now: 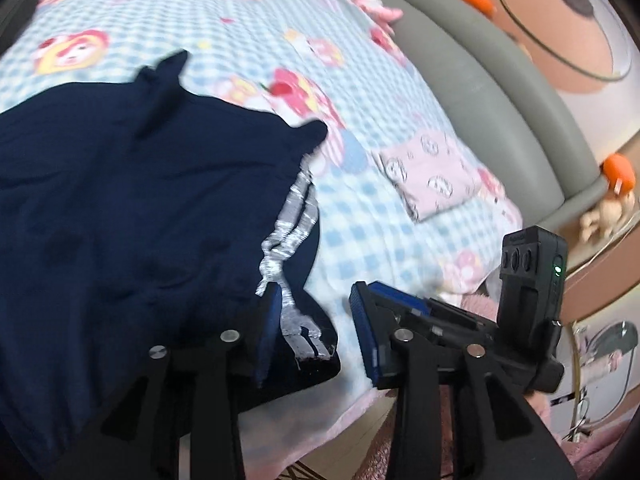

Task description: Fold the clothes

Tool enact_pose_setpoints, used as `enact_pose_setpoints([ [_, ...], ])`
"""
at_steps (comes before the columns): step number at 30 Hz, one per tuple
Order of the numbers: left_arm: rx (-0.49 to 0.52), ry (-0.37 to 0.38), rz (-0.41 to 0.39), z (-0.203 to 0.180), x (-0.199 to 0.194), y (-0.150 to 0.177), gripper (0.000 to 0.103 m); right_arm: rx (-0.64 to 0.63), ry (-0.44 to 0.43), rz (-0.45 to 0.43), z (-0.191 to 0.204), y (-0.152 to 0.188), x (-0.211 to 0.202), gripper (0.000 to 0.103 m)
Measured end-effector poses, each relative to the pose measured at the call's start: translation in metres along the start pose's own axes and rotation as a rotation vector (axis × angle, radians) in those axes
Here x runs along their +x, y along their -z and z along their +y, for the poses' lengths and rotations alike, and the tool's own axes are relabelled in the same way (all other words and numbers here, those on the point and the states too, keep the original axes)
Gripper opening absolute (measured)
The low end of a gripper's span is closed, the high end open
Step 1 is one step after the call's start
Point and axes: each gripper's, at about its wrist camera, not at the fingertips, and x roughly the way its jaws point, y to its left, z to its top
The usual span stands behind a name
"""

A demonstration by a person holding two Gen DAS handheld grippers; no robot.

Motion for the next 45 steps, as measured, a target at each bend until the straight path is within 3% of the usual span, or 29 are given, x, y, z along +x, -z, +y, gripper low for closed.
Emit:
enact_pose_setpoints([
  [3,0.046,-0.041,0.053,-0.009,0.015,0.001,0.044,0.097,0.022,-0.040,-0.013,-0.001,-0.007,0.039],
  [7,0.141,-0.080,0.085,-0.026,0.024,0.004,0.057,0.103,0.166,-0.133,-0.021,-0.006,-0.026,0.040],
  [10,0.187,-0.104,0.101,-0.035,0.032,0.006,0.057,0.090,0.133,-0.091,-0.022,-0.006,-0.020,0.040],
  [11,0.204,-0.136,0.107,-0.038,0.037,0.007,0.054,0.089,0.107,-0.065,-0.023,-0.004,-0.015,0.040],
  [12,0.221,-0.167,0.114,-0.040,0.042,0.007,0.036,0.086,0.087,-0.045,-0.022,-0.002,-0.011,0.040],
  [13,0.235,-0.199,0.119,-0.041,0.046,0.008,0.024,0.078,0.087,-0.044,-0.019,-0.002,-0.010,0.040],
  [15,0.217,-0.228,0.109,-0.038,0.046,0.006,0.015,0.061,0.086,-0.043,-0.014,-0.001,-0.008,0.040],
  [18,0.154,-0.183,0.026,-0.030,0.021,-0.001,0.012,0.058,0.065,-0.049,-0.009,-0.003,-0.010,0.040],
  [23,0.081,-0.125,-0.077,-0.013,-0.022,-0.014,0.012,-0.015,0.129,0.023,0.012,-0.010,0.008,0.042],
  [25,0.063,-0.116,-0.091,-0.005,-0.031,-0.017,0.012,-0.062,0.129,0.066,0.027,-0.015,0.019,0.044],
  [28,0.051,-0.106,-0.083,0.006,-0.038,-0.017,0.013,-0.137,0.093,0.062,0.049,-0.026,0.026,0.044],
  [31,0.052,-0.122,-0.061,0.011,-0.033,-0.009,0.014,-0.086,-0.110,0.053,0.052,-0.030,0.029,0.043],
  [32,0.051,-0.121,-0.050,0.013,-0.030,-0.006,0.016,-0.062,-0.122,0.038,0.049,-0.029,0.026,0.043],
  [33,0.053,-0.122,-0.040,0.014,-0.028,-0.003,0.018,-0.040,-0.120,0.019,0.045,-0.027,0.022,0.043],
  [35,0.069,-0.132,-0.033,0.012,-0.025,-0.001,0.019,-0.011,-0.018,-0.038,0.030,-0.021,0.005,0.043],
  [38,0.094,-0.118,-0.030,0.004,-0.021,-0.002,0.024,0.036,0.107,-0.049,0.000,-0.014,-0.012,0.044],
  [40,0.108,-0.101,-0.022,-0.003,-0.015,-0.002,0.027,0.055,0.095,-0.014,-0.015,-0.009,-0.013,0.044],
  [43,0.137,-0.125,0.005,-0.015,-0.002,-0.003,0.032,0.083,-0.024,0.028,-0.023,-0.001,-0.006,0.044],
  [45,0.164,-0.194,0.029,-0.019,0.006,-0.003,0.049,0.083,-0.083,0.021,-0.016,0.000,-0.004,0.044],
])
